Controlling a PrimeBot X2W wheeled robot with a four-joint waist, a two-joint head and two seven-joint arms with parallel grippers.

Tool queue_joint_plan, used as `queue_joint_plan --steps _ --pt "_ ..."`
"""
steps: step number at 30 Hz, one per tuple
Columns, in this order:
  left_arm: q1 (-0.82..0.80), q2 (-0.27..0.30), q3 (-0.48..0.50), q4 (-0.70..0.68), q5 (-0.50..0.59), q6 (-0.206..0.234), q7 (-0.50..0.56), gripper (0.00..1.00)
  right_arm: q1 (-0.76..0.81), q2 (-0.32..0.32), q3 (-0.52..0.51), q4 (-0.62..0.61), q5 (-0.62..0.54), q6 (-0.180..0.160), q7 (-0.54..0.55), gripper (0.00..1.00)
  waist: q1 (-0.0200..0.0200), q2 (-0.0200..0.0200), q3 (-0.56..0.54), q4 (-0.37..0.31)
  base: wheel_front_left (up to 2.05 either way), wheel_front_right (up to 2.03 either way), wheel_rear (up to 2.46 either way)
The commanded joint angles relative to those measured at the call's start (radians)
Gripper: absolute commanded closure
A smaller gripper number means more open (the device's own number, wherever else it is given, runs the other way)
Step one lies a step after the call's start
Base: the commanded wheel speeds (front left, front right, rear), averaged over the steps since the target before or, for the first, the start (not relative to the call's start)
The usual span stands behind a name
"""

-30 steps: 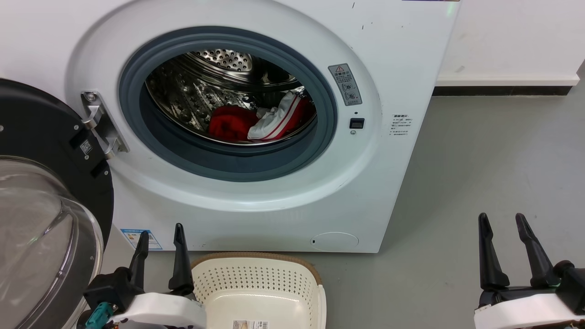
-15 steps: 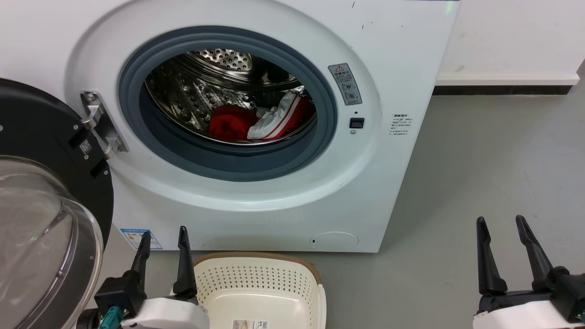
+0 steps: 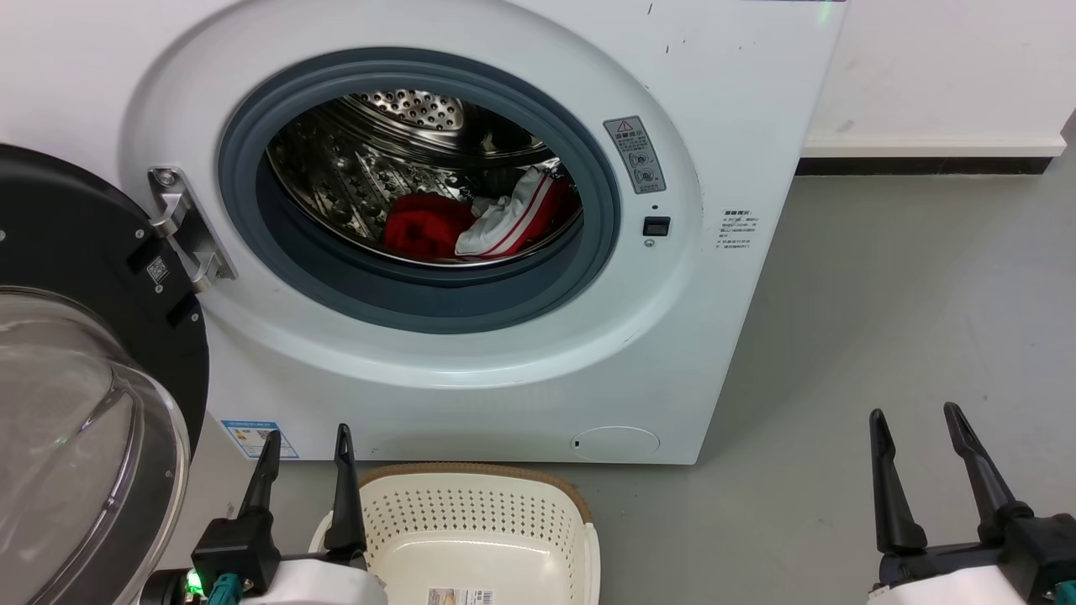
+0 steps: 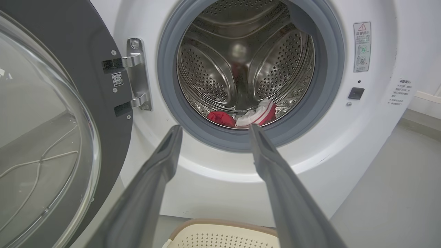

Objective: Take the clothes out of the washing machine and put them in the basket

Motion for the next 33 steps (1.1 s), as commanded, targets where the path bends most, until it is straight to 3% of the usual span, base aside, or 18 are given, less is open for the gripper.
queue_joint_plan --steps 1,27,33 --pt "0.008 0.001 0.001 -0.001 0.021 0.003 -0.008 0.00 0.014 0.001 0.001 -0.005 -0.018 0.000 -0.008 0.00 0.0000 0.0000 0.000 0.000 0.00 0.00 0.00" --pt "0.006 0.001 0.008 0.023 0.017 0.007 -0.011 0.00 0.015 0.001 -0.002 0.016 -0.002 0.000 -0.010 0.00 0.0000 0.0000 0.002 -0.003 0.00 0.00 0.00" --pt "-0.050 0.001 0.006 0.084 0.020 -0.006 -0.011 0.00 0.001 0.001 0.006 0.012 -0.008 0.000 -0.010 0.00 0.0000 0.0000 0.015 -0.013 0.00 0.00 0.00"
